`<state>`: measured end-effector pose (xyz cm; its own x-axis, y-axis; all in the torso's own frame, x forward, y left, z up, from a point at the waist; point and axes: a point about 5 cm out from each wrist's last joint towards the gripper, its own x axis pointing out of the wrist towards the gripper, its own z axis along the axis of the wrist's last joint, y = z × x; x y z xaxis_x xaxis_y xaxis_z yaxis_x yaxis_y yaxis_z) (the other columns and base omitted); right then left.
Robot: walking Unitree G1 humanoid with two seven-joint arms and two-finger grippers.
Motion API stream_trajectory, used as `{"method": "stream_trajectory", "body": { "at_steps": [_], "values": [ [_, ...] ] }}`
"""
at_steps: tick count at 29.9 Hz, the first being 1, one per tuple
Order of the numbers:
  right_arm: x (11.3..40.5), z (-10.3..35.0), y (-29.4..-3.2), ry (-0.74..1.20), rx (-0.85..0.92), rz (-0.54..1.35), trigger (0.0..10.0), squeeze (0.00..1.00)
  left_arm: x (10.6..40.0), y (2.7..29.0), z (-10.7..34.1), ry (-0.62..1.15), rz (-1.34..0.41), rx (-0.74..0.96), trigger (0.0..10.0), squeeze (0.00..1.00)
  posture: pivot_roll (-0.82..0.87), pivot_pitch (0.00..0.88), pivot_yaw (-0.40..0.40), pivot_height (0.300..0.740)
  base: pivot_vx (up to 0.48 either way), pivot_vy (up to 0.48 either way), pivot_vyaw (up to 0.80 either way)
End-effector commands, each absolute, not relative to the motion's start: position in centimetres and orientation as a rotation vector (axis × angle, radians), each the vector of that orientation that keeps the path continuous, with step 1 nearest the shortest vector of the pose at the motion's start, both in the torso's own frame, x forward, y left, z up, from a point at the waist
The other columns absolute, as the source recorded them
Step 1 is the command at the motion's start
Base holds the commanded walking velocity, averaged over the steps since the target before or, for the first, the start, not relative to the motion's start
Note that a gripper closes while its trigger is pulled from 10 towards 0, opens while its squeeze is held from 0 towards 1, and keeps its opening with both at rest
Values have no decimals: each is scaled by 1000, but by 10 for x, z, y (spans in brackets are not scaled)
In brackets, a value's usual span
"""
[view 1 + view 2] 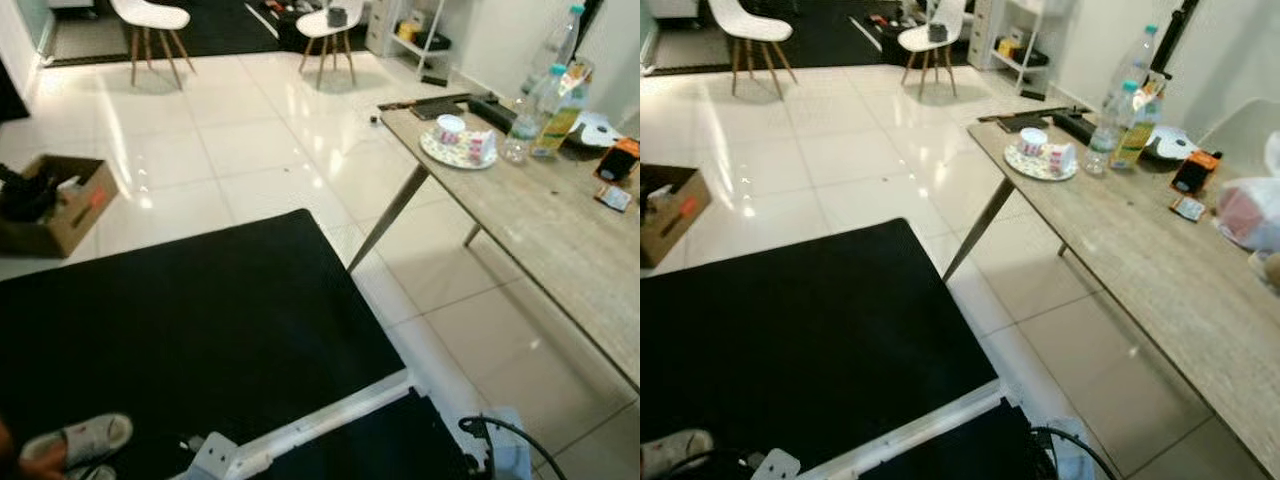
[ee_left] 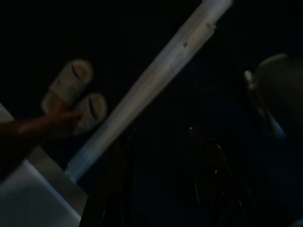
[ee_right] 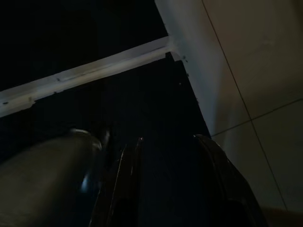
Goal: Restocking fridge
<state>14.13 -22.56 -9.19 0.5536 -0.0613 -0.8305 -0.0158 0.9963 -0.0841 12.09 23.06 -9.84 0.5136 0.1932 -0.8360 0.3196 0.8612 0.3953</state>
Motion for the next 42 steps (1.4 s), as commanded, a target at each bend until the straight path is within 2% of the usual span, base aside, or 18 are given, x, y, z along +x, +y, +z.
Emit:
{"method": "stream_trajectory", "body": {
  "at_steps": [1, 42],
  "values": [
    [142, -91, -229, 982, -89, -40, 10000, 0, 120, 228, -99, 1045, -98, 558, 10000, 43, 0, 0, -63, 740, 270, 0, 0],
    [140, -92, -229, 988, -91, -36, 10000, 0, 120, 228, -99, 1044, -102, 558, 10000, 63, 2, 0, -64, 740, 289, 0, 0]
  ]
}}
